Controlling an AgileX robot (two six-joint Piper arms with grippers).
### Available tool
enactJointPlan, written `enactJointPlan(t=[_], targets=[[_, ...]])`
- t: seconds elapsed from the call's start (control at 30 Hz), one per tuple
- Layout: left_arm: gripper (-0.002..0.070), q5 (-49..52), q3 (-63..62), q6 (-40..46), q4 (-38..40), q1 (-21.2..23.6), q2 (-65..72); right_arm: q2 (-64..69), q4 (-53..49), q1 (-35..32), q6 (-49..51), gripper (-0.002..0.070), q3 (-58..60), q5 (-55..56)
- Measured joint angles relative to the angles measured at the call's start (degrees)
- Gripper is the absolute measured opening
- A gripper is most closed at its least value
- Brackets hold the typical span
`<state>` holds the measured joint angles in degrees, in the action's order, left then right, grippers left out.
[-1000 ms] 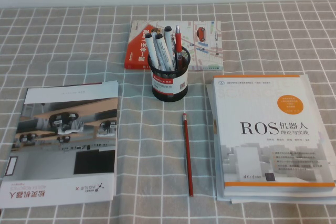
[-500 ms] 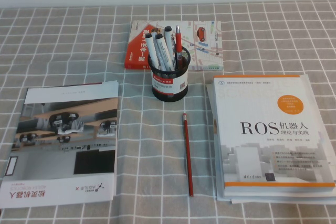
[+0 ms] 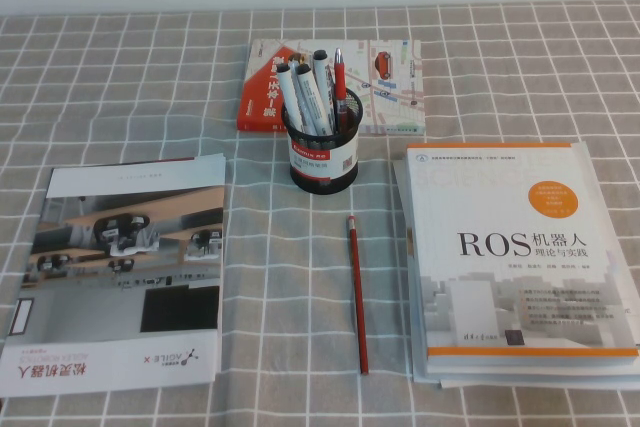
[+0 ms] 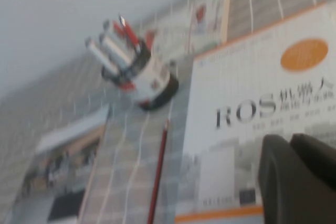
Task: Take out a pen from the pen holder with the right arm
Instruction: 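Take a marker out of the pen holder and lay it on the table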
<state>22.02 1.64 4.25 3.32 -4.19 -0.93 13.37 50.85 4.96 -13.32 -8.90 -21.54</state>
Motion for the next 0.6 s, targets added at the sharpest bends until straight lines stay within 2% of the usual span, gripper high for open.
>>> enactJointPlan(t=[0.27,0.6], targets=[[-0.0004,0.00,0.00,0.00,0.00,0.00,0.00,13.48,-7.06,0.00,0.00,-0.0013,-8.00,-10.54],[-0.0004,0.00,0.00,0.00,0.00,0.00,0.00,32.57,-14.74,0.00,-0.74,-0.0013,-21.33,-17.42]])
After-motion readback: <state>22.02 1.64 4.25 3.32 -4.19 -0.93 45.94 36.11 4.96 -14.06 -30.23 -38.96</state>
